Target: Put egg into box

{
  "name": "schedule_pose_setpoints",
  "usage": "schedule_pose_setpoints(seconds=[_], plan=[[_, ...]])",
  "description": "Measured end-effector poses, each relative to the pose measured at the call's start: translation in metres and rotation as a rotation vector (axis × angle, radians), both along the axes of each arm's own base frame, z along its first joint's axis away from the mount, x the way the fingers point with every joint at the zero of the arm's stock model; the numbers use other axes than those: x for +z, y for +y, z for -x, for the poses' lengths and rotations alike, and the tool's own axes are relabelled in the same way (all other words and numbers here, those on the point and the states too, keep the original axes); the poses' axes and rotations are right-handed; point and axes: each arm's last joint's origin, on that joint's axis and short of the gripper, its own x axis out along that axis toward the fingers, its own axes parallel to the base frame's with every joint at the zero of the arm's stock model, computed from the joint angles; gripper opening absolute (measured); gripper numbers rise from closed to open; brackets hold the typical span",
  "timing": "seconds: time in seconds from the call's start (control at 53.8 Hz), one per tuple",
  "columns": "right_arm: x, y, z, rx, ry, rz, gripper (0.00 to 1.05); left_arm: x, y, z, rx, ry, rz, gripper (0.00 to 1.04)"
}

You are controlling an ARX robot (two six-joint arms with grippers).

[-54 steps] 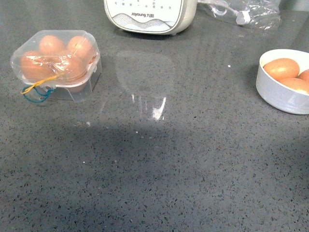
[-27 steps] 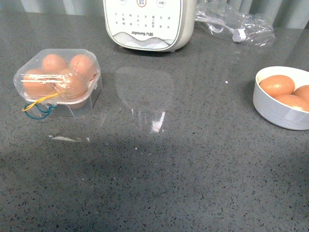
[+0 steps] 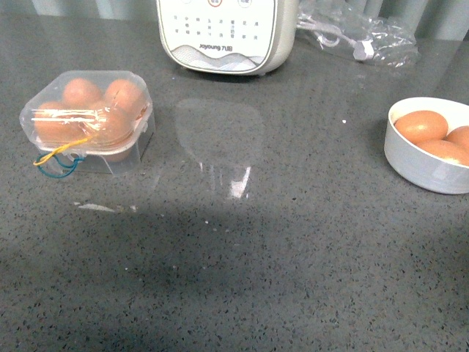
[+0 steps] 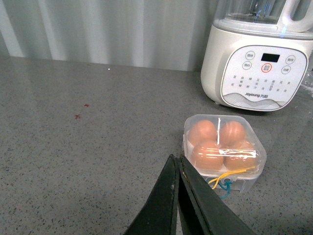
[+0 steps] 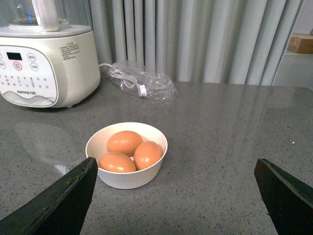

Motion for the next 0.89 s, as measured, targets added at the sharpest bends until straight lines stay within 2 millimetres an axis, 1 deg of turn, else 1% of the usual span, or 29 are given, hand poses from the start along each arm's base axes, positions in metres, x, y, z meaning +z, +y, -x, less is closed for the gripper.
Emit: schedule_pose_setpoints(seconds=[0.279,0.67,0.726,0.781,0.893], plan=[[0.0,0.0,0.0,0.0,0.0,0.0,0.97,0.001,0.0,0.011,0.0,-0.006,0.0,0.04],[0.0,0.0,0.0,0.0,0.0,0.0,0.97,0.001,0.0,0.021,0.0,-0.006,0.0,0.04],[0.0,0.0,0.0,0.0,0.0,0.0,0.97,-0.003,0.0,0.027,-0.001,0.027,-0.001,0.04],[0.0,0.0,0.0,0.0,0.0,0.0,0.97,-0.003,0.0,0.031,0.0,0.007,0.0,0.04],[0.0,0.0,0.0,0.0,0.0,0.0,0.97,-0.002,0.0,0.032,0.0,0.001,0.0,0.04]])
